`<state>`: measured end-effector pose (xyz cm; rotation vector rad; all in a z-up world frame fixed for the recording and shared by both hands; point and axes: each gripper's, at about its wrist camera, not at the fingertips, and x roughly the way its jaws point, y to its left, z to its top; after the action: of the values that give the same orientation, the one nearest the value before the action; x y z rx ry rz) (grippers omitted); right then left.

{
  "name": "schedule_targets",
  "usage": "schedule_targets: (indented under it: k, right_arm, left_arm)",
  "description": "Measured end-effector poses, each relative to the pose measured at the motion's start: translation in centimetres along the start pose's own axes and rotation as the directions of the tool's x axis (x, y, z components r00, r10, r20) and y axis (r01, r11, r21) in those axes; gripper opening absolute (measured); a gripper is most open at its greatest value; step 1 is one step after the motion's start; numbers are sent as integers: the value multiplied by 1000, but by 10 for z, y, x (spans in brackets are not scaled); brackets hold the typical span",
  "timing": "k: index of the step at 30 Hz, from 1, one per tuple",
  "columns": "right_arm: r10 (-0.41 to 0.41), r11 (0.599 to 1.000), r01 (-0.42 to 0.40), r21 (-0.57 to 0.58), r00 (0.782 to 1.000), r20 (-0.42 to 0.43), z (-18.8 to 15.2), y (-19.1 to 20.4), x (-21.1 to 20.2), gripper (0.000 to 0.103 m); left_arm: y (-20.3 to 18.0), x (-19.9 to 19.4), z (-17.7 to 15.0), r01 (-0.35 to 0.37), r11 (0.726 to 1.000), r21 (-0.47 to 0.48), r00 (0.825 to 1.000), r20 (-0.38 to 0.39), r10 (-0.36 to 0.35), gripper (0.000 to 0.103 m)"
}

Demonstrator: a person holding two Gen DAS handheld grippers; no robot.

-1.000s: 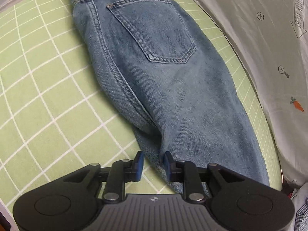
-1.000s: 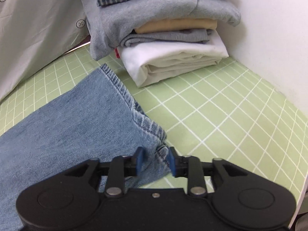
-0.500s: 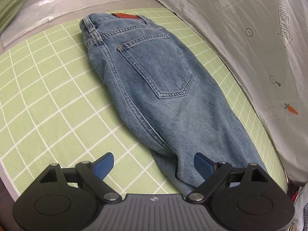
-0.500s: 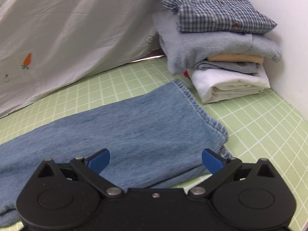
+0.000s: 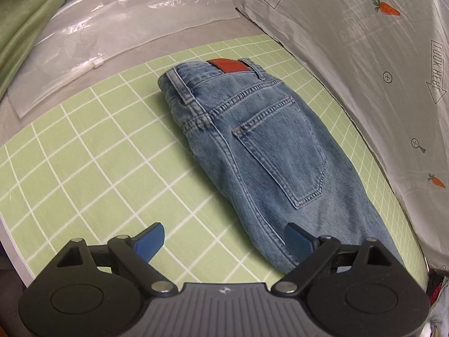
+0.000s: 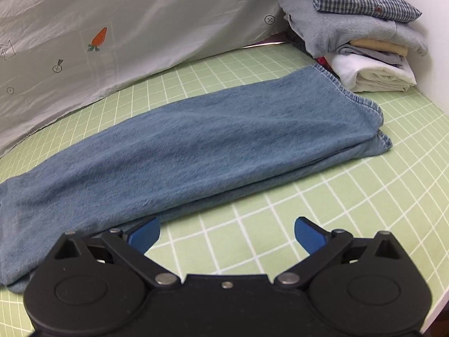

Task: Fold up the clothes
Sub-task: 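Fold the legs toward the waistband and open both grippers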

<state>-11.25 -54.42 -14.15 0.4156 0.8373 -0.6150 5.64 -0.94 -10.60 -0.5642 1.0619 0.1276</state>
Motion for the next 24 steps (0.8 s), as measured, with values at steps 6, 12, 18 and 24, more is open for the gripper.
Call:
schedule_targets:
  k: [6,12,18,24]
  right_arm:
    - [-43,999,43,-3,999,-16,-14,43,-12,103]
    - [-123,990,124,72,992,-25,-19,66,-18,103]
    - [-204,971,210,112,977,-59,-19,80,-21,103]
    - [-241,954,250,164,968,-71,-17,92,-26,103]
  left_arm:
    - [26,22,42,16,1000,3,1000,-22,-16,95]
    - [46,56,87,37,999,-5,998,-44,-38,96]
    - [54,83,117,80,997,-12,996,-46,-81,99]
    - [50,93,131,124,992,18,992,-3,-124,84]
